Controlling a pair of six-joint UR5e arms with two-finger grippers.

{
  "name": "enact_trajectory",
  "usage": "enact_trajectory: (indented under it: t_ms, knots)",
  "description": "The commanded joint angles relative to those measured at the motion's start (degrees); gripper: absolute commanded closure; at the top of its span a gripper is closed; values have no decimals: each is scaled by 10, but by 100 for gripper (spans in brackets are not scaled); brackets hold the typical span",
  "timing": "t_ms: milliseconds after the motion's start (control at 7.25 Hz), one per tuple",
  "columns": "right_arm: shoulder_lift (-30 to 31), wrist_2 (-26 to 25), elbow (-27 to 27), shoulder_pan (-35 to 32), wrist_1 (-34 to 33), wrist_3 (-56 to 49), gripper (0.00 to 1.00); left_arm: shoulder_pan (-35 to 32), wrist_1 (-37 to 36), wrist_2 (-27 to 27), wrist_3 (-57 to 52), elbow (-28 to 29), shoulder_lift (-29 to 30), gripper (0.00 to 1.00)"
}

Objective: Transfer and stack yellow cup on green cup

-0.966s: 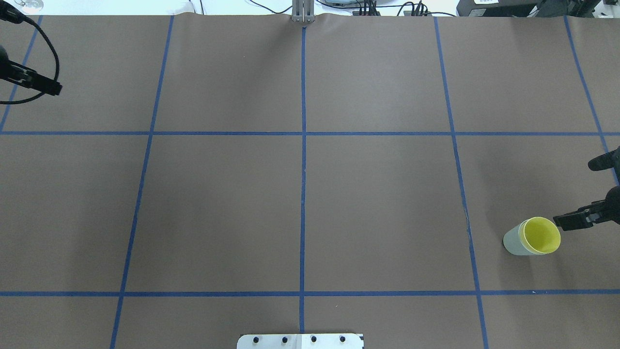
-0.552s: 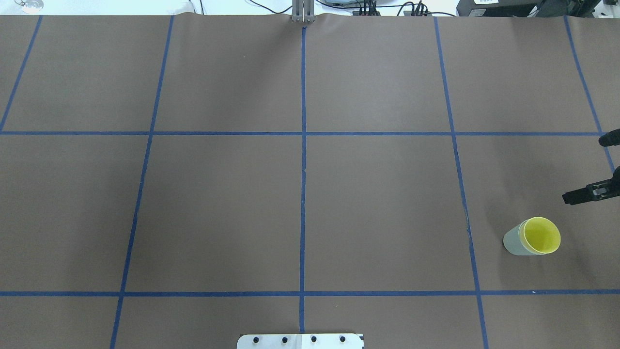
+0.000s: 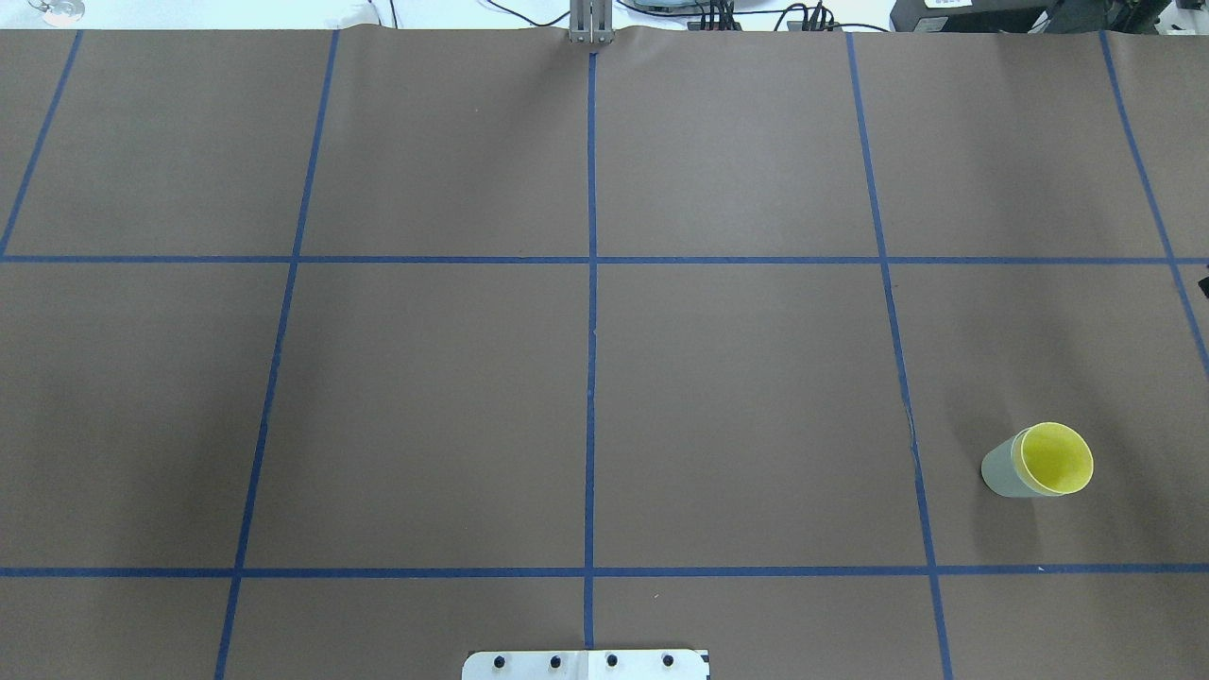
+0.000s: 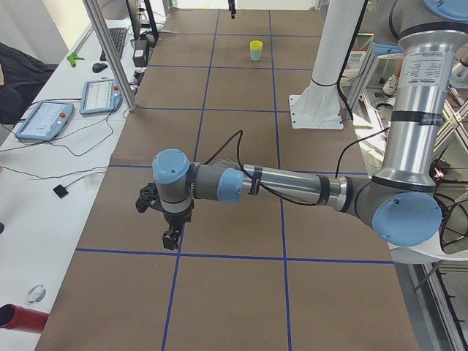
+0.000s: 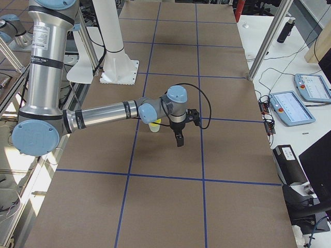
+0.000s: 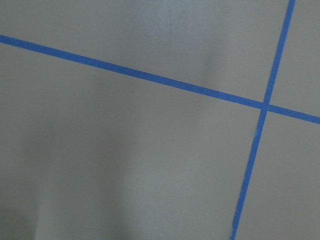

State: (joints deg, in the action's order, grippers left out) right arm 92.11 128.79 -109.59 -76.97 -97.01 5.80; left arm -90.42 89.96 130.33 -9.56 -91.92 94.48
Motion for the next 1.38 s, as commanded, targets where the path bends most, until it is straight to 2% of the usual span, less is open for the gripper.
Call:
enact_trajectory:
  t_ms: [0,138,414,690,828,966,1241]
  knots:
    - [-10,51,3,-58,-45,-25,1,-20,3,3,-5,1,-12,0]
    - [7,52,0,-81,-42,-25,1,-27,14,2,-5,4,-12,0]
    - [33,57,16,-109,8,-28,1,-27,36,-3,-6,24,-32,0]
    - [34,88,64,-133,12,-60,1,-27,29,1,4,4,-39,0]
    - [34,88,84,-140,12,-91,1,-27,28,2,31,-14,-45,0]
    - [34,89,91,-148,12,-101,1,-27,27,2,50,-28,-52,0]
    - [39,88,91,-152,13,-101,1,-27,27,2,48,-21,-53,0]
